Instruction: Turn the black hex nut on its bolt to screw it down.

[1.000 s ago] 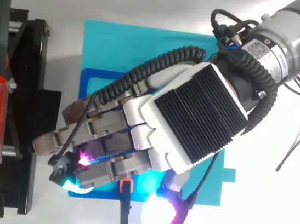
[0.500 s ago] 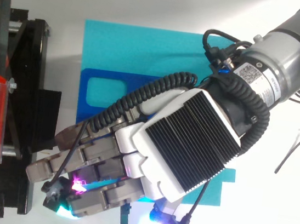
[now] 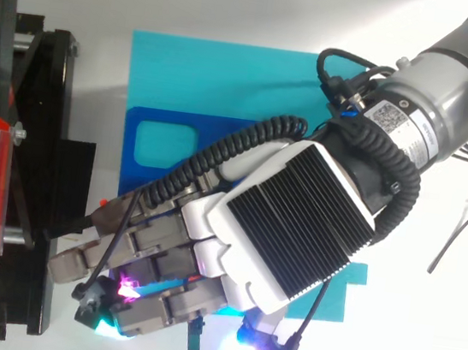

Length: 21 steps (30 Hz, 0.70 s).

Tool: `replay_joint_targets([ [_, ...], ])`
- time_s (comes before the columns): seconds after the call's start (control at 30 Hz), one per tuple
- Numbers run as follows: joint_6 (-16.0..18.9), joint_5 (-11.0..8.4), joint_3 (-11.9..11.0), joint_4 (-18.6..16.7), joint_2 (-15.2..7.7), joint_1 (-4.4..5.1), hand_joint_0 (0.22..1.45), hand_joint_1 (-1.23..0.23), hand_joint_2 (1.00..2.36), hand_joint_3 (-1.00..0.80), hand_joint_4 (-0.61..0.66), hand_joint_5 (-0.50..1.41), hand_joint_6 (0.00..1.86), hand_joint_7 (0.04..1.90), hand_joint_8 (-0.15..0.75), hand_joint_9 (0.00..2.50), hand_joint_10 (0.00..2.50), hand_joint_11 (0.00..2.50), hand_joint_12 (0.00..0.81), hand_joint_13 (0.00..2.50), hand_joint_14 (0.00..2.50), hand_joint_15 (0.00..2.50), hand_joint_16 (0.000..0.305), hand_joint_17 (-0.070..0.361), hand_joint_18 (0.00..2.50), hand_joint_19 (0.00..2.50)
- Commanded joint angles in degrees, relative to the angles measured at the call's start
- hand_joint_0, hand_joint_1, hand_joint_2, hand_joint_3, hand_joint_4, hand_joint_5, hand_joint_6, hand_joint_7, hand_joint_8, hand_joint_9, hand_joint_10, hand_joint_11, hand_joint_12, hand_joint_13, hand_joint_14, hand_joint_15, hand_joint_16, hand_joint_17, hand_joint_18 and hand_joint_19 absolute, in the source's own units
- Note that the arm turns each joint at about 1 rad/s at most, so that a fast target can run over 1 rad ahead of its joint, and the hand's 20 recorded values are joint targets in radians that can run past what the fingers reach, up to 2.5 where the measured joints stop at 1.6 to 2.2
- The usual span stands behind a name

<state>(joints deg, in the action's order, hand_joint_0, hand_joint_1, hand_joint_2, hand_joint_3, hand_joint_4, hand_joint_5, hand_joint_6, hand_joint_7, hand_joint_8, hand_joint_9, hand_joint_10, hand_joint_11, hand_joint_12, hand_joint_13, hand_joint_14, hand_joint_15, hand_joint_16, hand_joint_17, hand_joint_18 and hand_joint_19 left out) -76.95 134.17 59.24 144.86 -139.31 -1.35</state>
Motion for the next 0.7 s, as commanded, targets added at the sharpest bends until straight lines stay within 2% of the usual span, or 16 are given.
replay_joint_targets([
  [0.0, 0.0, 0.13, 0.0, 0.2, 0.0, -0.23, 0.48, -0.35, 1.00, -0.50, 0.29, -0.08, 0.67, 0.91, 0.323, 0.81, 0.01, 0.42, 0.329, 0.43, 0.01, 0.13, 0.053, 0.120, 0.51, 0.53],
  [0.23, 0.0, 0.39, 0.0, -0.1, 0.0, -0.58, 0.49, -0.35, 1.00, -0.50, 0.29, -0.08, 0.67, 0.91, 0.325, 0.81, 0.01, 0.42, 0.329, 0.43, 0.01, 0.13, 0.053, 0.120, 0.51, 0.53],
  [0.67, -1.9, 2.76, 0.0, -0.3, 0.0, -1.73, 0.49, -0.35, 1.00, -0.50, 0.29, -0.08, 0.67, 0.92, 0.322, 0.81, 0.01, 0.42, 0.328, 0.43, 0.00, 0.12, 0.053, 0.120, 0.52, 0.53],
])
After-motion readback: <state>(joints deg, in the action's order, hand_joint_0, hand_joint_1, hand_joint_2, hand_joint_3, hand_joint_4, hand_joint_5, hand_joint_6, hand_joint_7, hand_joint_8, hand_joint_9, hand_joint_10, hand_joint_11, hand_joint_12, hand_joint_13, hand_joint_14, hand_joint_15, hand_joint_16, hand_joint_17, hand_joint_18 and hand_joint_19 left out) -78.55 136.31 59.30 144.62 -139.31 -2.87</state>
